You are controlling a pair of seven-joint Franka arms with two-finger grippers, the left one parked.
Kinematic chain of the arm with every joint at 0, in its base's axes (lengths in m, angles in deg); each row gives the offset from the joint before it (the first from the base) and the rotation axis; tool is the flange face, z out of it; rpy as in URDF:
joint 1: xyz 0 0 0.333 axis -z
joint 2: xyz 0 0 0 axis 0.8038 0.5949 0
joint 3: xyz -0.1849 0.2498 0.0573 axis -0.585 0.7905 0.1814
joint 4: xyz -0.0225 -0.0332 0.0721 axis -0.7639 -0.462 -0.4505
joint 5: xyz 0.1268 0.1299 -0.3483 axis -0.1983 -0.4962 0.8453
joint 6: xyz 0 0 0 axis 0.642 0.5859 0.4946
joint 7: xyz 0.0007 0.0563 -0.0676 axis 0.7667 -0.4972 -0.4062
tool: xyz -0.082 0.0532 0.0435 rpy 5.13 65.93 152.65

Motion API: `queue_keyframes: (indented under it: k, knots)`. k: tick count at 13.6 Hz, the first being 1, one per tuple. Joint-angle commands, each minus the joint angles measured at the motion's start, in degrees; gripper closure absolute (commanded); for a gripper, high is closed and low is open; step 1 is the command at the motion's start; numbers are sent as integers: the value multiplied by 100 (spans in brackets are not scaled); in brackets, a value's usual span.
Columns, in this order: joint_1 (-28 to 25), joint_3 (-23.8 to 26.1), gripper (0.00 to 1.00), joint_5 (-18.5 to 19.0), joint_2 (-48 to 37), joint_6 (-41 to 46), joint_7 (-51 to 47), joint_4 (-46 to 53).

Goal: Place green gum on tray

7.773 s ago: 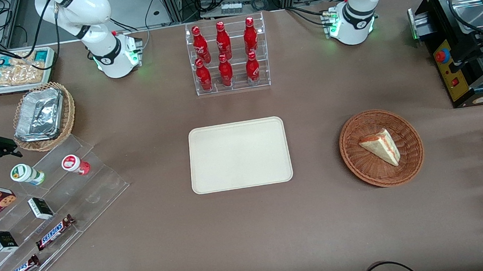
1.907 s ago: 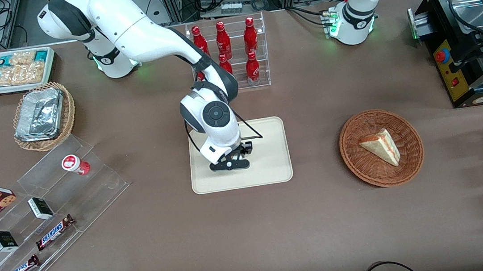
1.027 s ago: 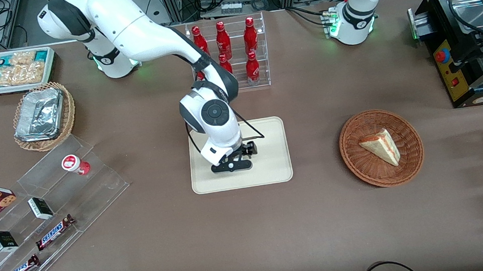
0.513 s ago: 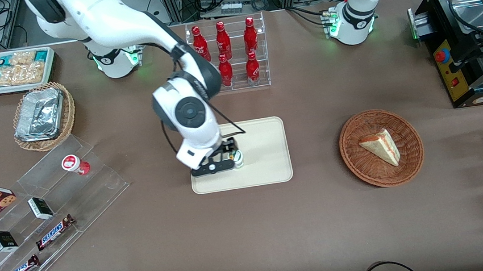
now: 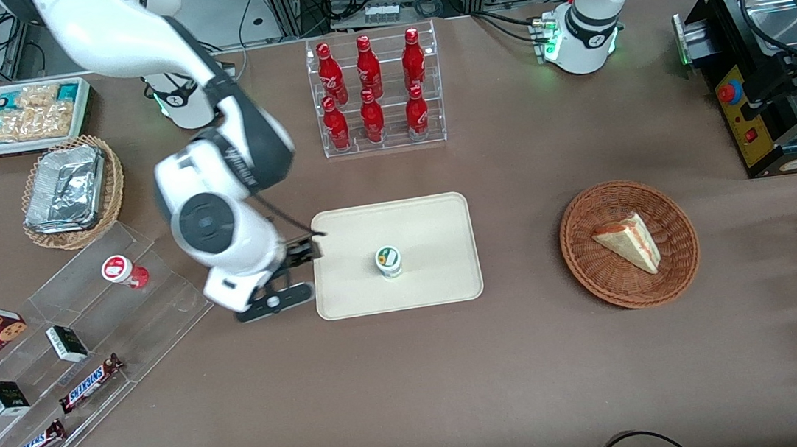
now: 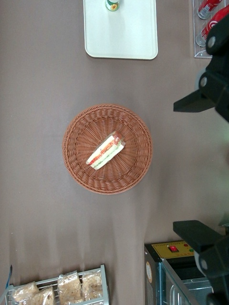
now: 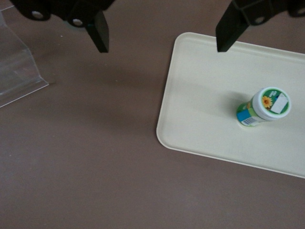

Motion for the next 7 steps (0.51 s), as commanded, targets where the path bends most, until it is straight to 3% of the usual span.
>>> queue_keyframes:
  k: [1, 7]
  knots:
    - [274, 48, 0, -57, -312, 144, 539, -225]
    - [1362, 170, 0, -39, -1164, 30, 699, -875]
